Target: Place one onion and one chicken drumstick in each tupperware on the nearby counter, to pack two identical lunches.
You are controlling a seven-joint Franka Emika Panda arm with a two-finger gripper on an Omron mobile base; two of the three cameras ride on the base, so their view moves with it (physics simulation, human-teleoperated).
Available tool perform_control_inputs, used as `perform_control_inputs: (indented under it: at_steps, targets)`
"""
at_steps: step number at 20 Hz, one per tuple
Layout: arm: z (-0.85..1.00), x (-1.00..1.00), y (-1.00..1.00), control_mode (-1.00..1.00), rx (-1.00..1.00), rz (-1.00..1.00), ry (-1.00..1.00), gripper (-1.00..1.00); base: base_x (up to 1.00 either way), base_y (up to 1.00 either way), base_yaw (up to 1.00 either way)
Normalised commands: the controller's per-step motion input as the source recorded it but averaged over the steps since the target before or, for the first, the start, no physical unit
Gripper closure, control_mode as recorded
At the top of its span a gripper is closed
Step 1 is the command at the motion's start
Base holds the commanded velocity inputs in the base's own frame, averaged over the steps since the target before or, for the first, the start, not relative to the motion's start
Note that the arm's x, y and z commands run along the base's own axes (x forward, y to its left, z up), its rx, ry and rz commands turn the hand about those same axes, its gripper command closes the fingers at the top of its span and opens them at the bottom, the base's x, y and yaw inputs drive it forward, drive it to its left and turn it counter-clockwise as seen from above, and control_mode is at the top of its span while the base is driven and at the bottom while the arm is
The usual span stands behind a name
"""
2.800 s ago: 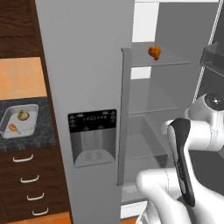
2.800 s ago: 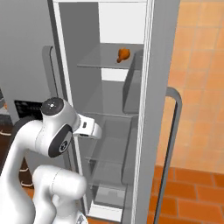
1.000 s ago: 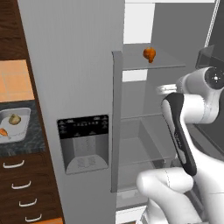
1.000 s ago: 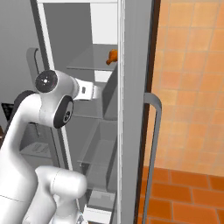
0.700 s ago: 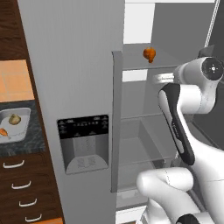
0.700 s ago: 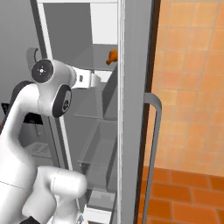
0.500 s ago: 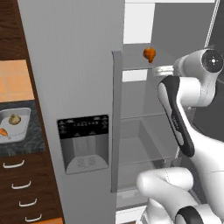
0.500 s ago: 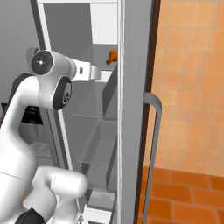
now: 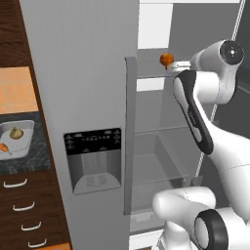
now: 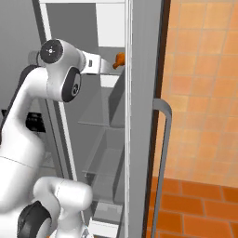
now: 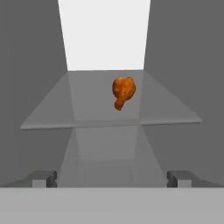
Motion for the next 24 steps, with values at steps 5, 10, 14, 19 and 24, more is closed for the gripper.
perform_control_inputs:
  at_steps: [5, 10, 14, 19, 24]
  targets:
    - [0.0, 0.57, -0.04, -1.0, 0.06, 0.0, 0.04, -1.0, 0.0, 0.0, 0.0]
    - [-0.08, 0.73, -0.09, -1.0, 0.02, 0.0, 0.07, -1.0, 0.0, 0.0, 0.0]
    - [-0.25, 0.75, -0.14, -1.0, 0.0, -0.01, 0.09, -1.0, 0.0, 0.0, 0.0]
    - [-0.2, 0.68, -0.12, -1.0, 0.0, -0.04, 0.06, -1.0, 0.0, 0.0, 0.0]
    - [-0.1, 0.74, 0.0, -1.0, 0.0, -0.06, 0.08, -1.0, 0.0, 0.0, 0.0]
